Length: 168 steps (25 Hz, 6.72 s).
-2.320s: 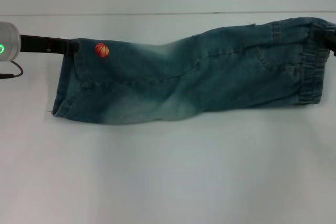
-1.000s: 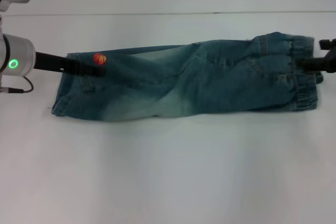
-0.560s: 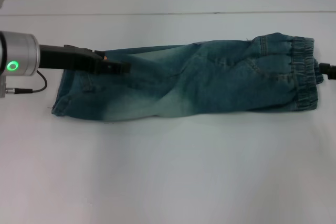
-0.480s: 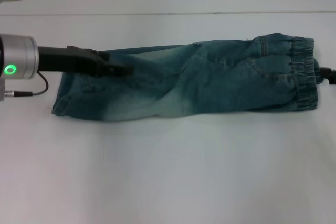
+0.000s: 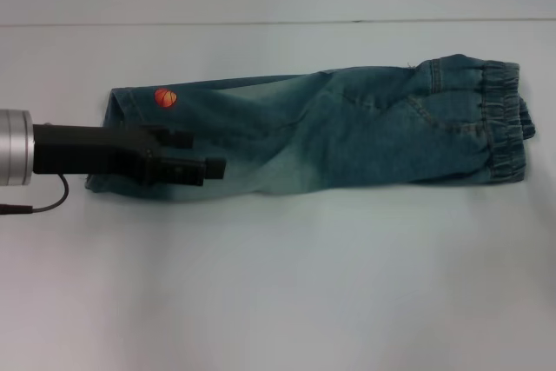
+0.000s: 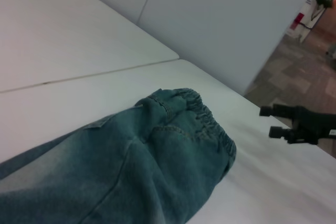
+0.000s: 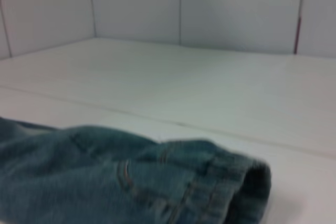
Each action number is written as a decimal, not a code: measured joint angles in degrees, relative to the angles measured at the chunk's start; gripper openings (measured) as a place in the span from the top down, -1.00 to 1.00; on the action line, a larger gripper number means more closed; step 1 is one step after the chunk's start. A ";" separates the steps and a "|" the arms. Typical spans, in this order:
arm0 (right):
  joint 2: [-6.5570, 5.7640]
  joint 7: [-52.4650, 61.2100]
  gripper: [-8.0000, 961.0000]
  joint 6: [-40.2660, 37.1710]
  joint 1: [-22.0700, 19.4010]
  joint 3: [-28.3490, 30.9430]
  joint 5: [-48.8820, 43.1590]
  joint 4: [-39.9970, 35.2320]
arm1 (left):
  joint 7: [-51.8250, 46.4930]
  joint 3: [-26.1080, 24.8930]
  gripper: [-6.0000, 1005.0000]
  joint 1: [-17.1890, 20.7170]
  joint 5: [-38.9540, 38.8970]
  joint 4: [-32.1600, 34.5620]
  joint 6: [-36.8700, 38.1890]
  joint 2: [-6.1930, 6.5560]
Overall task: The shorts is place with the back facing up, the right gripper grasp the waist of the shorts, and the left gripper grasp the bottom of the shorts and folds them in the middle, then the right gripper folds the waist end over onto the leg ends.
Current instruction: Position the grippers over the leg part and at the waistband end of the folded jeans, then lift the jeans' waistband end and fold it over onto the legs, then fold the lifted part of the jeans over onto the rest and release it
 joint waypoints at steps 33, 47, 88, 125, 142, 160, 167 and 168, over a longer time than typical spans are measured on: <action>-4.15 -9.68 -0.88 14.16 9.77 -0.37 -2.94 21.47 | -0.87 0.17 -0.81 -0.10 -0.18 -1.12 3.21 -2.21; -5.09 -7.20 -0.87 13.04 10.16 -8.13 -3.57 20.84 | -0.87 -0.04 -0.79 -0.28 -0.24 -1.25 2.07 -3.19; 0.50 3.42 0.88 -13.19 4.80 -1.78 -3.07 -10.84 | 24.72 8.79 0.06 -7.89 -23.01 -33.44 -22.74 -4.42; -3.13 13.00 0.89 -25.79 13.31 -4.38 -1.79 -11.86 | 71.87 -22.96 0.88 -15.26 -24.45 -74.93 -40.56 -4.39; -3.72 6.21 0.89 -13.75 30.96 -20.07 -1.89 6.65 | 81.94 -45.02 0.87 -11.54 -11.05 -77.18 -44.91 -4.28; -2.04 9.36 0.76 -13.01 30.55 -21.32 -1.66 4.40 | 64.43 -42.19 0.86 6.59 -10.75 -36.60 -8.54 -3.46; -0.91 9.39 0.68 -11.43 34.02 -29.77 -1.80 4.98 | 55.87 -39.27 0.84 13.64 -11.91 -25.29 4.59 -3.43; -0.36 9.38 0.67 -11.05 34.91 -32.09 -1.87 5.09 | 55.63 -39.87 0.84 14.39 -12.12 -24.84 5.92 -3.49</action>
